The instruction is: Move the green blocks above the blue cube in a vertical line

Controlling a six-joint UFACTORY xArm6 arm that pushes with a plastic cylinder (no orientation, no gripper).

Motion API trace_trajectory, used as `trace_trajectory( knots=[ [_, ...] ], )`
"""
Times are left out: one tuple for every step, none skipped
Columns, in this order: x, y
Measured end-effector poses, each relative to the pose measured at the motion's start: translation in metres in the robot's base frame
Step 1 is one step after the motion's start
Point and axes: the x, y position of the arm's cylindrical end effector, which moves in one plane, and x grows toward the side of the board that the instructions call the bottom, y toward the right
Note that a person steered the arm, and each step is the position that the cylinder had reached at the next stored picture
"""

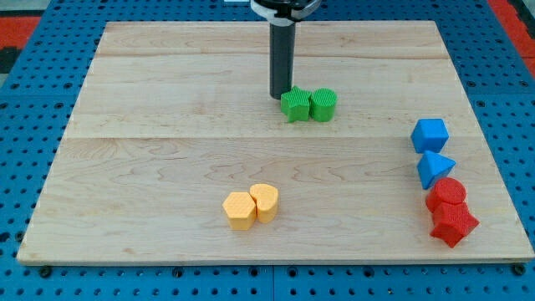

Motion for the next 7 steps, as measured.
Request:
trace_trajectory(
  knots=[
    [0.024,0.006],
    [0.032,0.058],
    [0.034,0.094],
    [0.033,0.112],
    [0.018,0.109],
    [0.009,0.114],
    [0.016,0.141]
  ],
)
